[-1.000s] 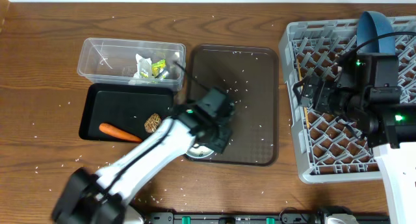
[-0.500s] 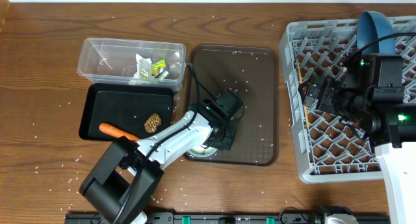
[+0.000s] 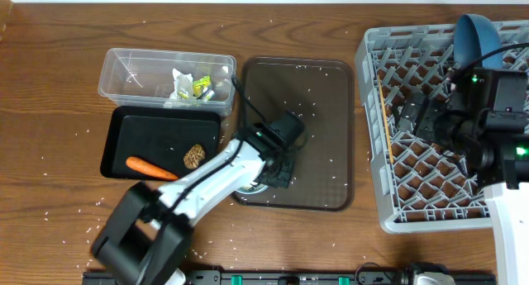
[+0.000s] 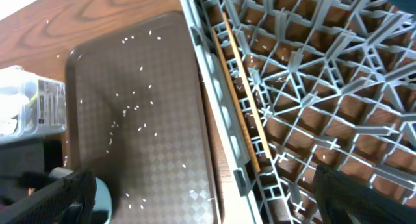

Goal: Sort waste into correct bins and load items into the dishwasher rack
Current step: 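Grasp the rim of the light-blue rice bowl with the left gripper, then lift the bowl and carry it over the black tray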

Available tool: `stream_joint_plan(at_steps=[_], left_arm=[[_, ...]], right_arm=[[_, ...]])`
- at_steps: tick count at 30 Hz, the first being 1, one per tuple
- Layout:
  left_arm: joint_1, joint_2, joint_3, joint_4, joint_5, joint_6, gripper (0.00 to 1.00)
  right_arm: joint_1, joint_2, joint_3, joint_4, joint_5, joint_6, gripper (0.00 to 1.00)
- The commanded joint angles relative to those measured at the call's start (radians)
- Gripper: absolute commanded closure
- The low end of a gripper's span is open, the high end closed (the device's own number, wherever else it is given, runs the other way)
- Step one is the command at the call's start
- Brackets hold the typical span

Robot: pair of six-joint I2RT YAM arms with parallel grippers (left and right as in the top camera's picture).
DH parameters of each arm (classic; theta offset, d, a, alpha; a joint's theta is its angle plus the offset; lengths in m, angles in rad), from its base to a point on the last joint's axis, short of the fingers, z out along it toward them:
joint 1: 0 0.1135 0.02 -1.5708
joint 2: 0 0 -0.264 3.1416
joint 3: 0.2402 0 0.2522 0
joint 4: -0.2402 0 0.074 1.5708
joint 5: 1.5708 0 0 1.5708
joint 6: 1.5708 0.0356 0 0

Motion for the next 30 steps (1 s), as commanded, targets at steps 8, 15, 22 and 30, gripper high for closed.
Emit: stream_joint_plan(at_steps=[8,15,22,30], left_arm=[[0.101,-0.317,0.028,-0.055,-0.005,0.036,0.94],[0.151,-0.353,0.028,-0.089,-0.057,0.079,0.94],[0.255,-0.375,0.028,-0.129,-0.09,0.08,0.94],[0.633,-0.391,0.014,-0.149,0.322,0.195,0.94]], right_arm=[[-0.031,-0.029,0.005,-0.002,0.006,-0.008,0.01],[-0.031,-0.029,0.005,-0.003,0.006,-0.008,0.01],[-0.031,-0.029,0.005,-0.026,0.006,-0.009,0.01],[-0.031,-0.029,0.005,-0.03,0.006,-0.009,0.01]])
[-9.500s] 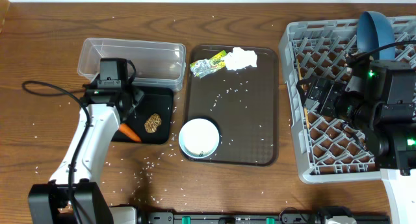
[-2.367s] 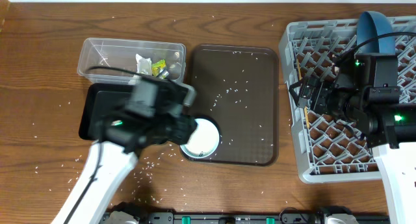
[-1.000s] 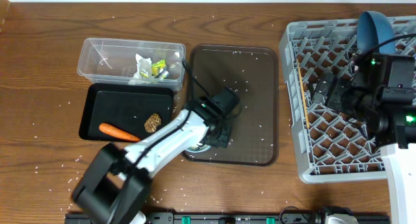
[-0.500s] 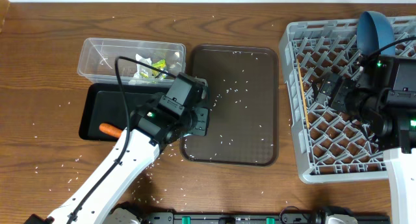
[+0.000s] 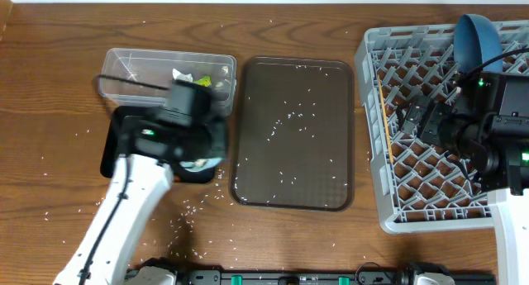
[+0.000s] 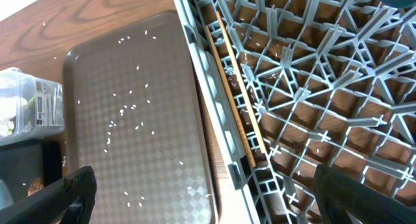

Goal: Sort waste into correct bins and load items into the dishwasher rack
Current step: 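Lift the bowl and carry it over the black tray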

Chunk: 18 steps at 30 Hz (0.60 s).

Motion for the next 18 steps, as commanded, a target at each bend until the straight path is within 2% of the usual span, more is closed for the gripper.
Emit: stream_joint_plan(at_steps=[1,7,12,18], left_arm=[[0.172,-0.02,0.0,-0.015,0.257,0.105,0.94],[0.522,-0.02,-0.042,-0.006,0.679,0.277,0.94],[0.764,-0.019,-0.132,0.006,0.999,0.473,0.94],[1.002,-0.008,-0.365,0.212,1.304,0.565,0.94]], right_arm=[[-0.019,-0.012,0.005,-0.006,0.006,-0.009,0.01],[-0.019,-0.012,0.005,-0.006,0.006,-0.008,0.01],[-0.019,-0.012,0.005,-0.006,0.006,-0.008,0.01],[-0.019,-0.012,0.005,-0.007,0.005,-0.008,0.01]])
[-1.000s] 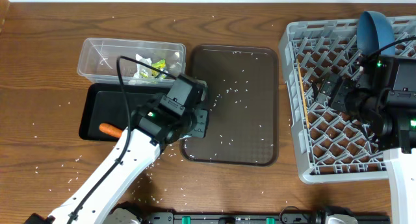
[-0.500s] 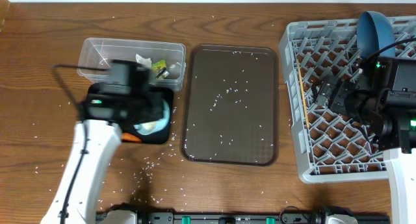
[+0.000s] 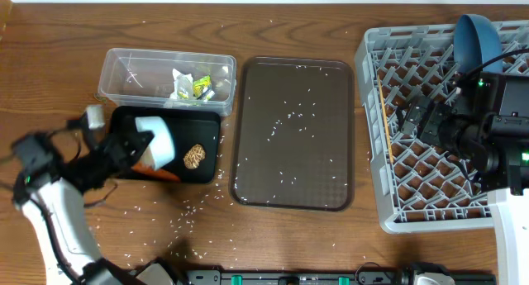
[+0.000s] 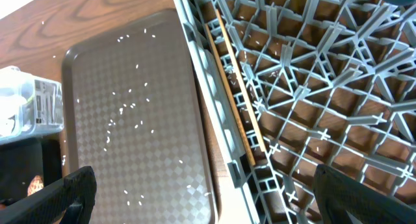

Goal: Sort waste into correct bins and load items into the dishwasher rack
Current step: 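Lift the bowl and carry it over the black tray, then tilt the bowl over the black tray to pour out the rice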

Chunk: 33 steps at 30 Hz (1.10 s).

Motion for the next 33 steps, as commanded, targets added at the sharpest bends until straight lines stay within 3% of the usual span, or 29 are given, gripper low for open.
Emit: stream_joint_plan(at_steps=[1,5,23,30,33], left_arm=[[0.101,0.001,-0.107,0.083,0.262,0.102,0.94],[0.185,0.02,-0.188,0.159,0.262,0.129,0.94],[0.179,0.025,-0.196,0.299,0.257,0.086,0.94],[0.018,0.025,-0.196,0.304,0.047,0.081,0.94],[-0.087,0.025,-0.196,0.329,-0.114,0.042,0.94]], right_arm=[[-0.019,-0.012,0.005,-0.002,0.005,-0.008,0.01],[-0.019,-0.012,0.005,-0.002,0.005,-0.008,0.01],[-0.019,-0.012,0.005,-0.002,0.005,-0.008,0.01],[-0.019,-0.011,0.005,0.006,0.005,-0.008,0.01],[-0.019,-0.011,0.005,0.005,0.005,-0.008,0.01]])
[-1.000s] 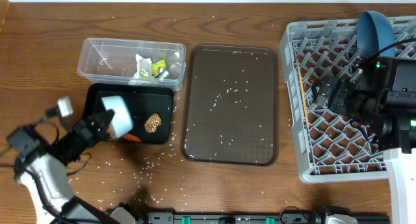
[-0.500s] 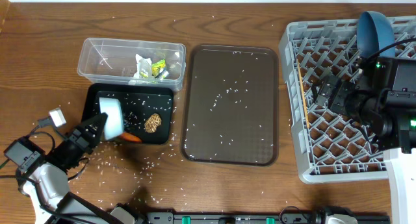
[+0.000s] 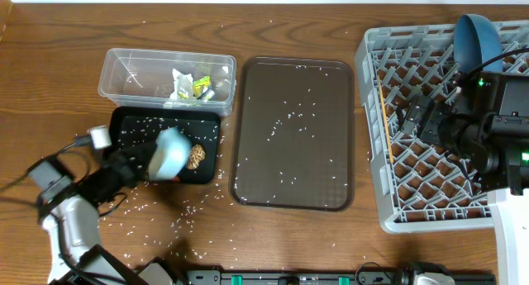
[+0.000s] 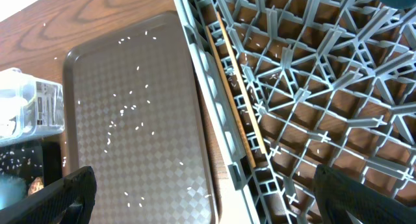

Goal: Sort waste into correct bins and load items into the dishwasher rack
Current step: 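Tilt the bowl over the black tray to pour out the rice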

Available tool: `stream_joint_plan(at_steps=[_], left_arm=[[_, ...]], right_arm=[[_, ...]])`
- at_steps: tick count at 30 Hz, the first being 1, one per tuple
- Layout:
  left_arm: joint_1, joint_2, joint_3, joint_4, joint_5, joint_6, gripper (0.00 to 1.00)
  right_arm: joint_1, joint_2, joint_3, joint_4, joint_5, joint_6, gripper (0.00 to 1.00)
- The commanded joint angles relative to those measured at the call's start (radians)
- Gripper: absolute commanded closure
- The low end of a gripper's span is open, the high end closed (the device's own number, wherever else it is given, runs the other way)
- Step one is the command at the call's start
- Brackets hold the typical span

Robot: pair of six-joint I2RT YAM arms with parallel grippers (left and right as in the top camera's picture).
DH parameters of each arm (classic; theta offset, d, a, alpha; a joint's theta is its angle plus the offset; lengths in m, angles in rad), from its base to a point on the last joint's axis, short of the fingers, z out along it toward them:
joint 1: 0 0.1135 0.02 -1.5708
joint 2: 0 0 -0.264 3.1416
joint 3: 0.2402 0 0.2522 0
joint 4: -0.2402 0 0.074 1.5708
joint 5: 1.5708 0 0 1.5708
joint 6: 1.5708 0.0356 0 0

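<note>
My left gripper (image 3: pixel 142 163) is shut on a pale blue cup (image 3: pixel 169 153), which is tipped on its side over the black tray (image 3: pixel 132 124). White rice grains lie scattered in that tray, next to a brown lump (image 3: pixel 196 155). My right gripper (image 4: pixel 205 198) is open and empty, hovering over the left edge of the grey dishwasher rack (image 3: pixel 372 136). The rack holds a dark blue bowl (image 3: pixel 478 37) at its back and a wooden chopstick (image 4: pixel 237 94) along its left side.
A clear plastic bin (image 3: pixel 124 70) with wrappers stands behind the black tray. The brown serving tray (image 3: pixel 293 136) in the middle carries only scattered rice. Loose grains also dot the wooden table (image 3: pixel 190 211) in front of the trays.
The cup in my left gripper has tipped further over and sits a little more to the right. Much more rice now lies in the black tray. My right arm has not moved.
My left gripper was down at the front left corner of the brown tray. Then it was over the black tray's right side. Later it held the cup tilted above the carrot. Now the cup lies tipped with rice spread in the tray. The right gripper stayed open.
</note>
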Motion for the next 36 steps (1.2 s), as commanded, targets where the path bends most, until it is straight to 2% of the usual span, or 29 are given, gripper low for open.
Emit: stream_joint_plan(at_steps=[1,5,10,14,16,18,19,21,23,29,33,36], left_arm=[[-0.109,0.005,-0.002,0.033,-0.251,-0.07,0.94],[-0.245,0.005,-0.002,0.081,-0.492,-0.161,0.94],[-0.37,0.003,0.007,0.098,-0.592,-0.244,0.94],[-0.459,-0.027,0.037,0.053,-0.675,-0.249,0.91],[-0.517,-0.062,0.06,0.011,-0.776,-0.249,0.83],[-0.57,-0.095,0.082,-0.026,-0.878,-0.248,0.7],[-0.61,-0.115,0.097,-0.055,-0.952,-0.248,0.59],[-0.659,-0.134,0.108,-0.088,-1.029,-0.24,0.5],[-0.708,-0.146,0.11,-0.113,-1.085,-0.232,0.47],[-0.803,-0.11,0.11,-0.116,-1.262,-0.214,0.47],[-0.805,-0.069,0.11,-0.062,-1.279,-0.129,0.48],[-0.805,-0.036,0.11,-0.05,-1.259,-0.088,0.59]], right_arm=[[-0.019,-0.011,0.005,-0.002,0.006,-0.009,0.01],[-0.019,-0.011,0.005,-0.001,0.006,-0.008,0.01],[-0.019,-0.011,0.005,-0.001,0.006,-0.009,0.01],[-0.019,-0.011,0.005,0.0,0.006,-0.009,0.01],[-0.019,-0.011,0.005,0.0,0.006,-0.009,0.01],[-0.019,-0.011,0.005,0.0,0.006,-0.009,0.01],[-0.019,-0.011,0.005,0.0,0.005,-0.008,0.01],[-0.019,-0.011,0.005,0.0,0.005,-0.008,0.01],[-0.019,-0.011,0.005,0.0,0.006,-0.008,0.01],[-0.019,-0.011,0.005,-0.001,0.005,-0.008,0.01],[-0.019,-0.011,0.005,-0.001,0.004,-0.008,0.01],[-0.019,-0.011,0.005,-0.002,-0.003,-0.008,0.01]])
